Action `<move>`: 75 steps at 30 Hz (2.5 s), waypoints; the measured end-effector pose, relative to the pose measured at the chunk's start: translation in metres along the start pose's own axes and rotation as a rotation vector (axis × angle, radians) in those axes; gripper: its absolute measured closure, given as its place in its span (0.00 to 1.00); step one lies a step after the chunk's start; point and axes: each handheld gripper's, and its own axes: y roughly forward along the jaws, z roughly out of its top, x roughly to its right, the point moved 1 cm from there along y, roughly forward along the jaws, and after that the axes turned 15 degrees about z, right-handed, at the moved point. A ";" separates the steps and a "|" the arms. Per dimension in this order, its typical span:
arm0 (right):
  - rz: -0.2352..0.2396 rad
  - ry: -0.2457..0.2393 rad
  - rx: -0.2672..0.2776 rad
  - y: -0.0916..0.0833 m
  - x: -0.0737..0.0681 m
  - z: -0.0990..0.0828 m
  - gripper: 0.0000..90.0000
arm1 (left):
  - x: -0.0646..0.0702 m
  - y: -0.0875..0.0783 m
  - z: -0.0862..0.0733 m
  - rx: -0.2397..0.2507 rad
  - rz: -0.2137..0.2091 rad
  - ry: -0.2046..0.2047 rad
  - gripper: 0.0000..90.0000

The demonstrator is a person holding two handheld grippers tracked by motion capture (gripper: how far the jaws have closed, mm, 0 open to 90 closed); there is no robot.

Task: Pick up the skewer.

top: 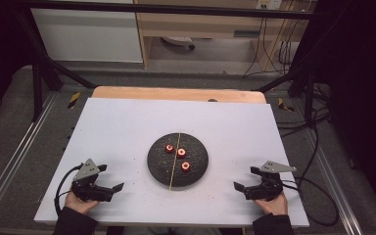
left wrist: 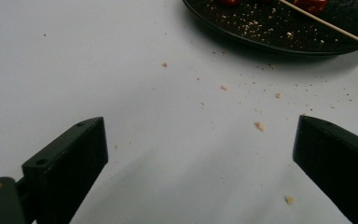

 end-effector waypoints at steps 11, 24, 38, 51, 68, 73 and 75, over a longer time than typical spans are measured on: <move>0.004 0.001 -0.008 0.001 0.000 -0.001 0.02 | 0.004 0.003 0.003 -0.010 -0.005 0.012 0.04; 0.006 0.004 -0.011 0.002 0.000 -0.001 0.01 | 0.018 0.008 0.011 -0.021 -0.015 0.015 0.06; 0.006 0.002 -0.012 0.001 0.000 0.000 0.01 | 0.044 0.015 0.030 -0.050 -0.040 0.052 0.17; 0.006 0.004 -0.012 0.000 -0.001 0.000 0.01 | 0.075 0.023 0.055 -0.051 -0.055 0.139 0.43; 0.004 -0.001 -0.008 0.000 -0.002 0.001 0.01 | 0.099 0.033 0.082 -0.054 -0.145 0.153 0.80; 0.004 0.002 -0.011 0.000 -0.002 0.001 0.01 | 0.109 0.038 0.089 -0.056 -0.169 0.149 0.87; 0.005 -0.003 -0.010 0.000 -0.002 0.001 0.01 | 0.113 0.040 0.091 -0.054 -0.174 0.146 0.89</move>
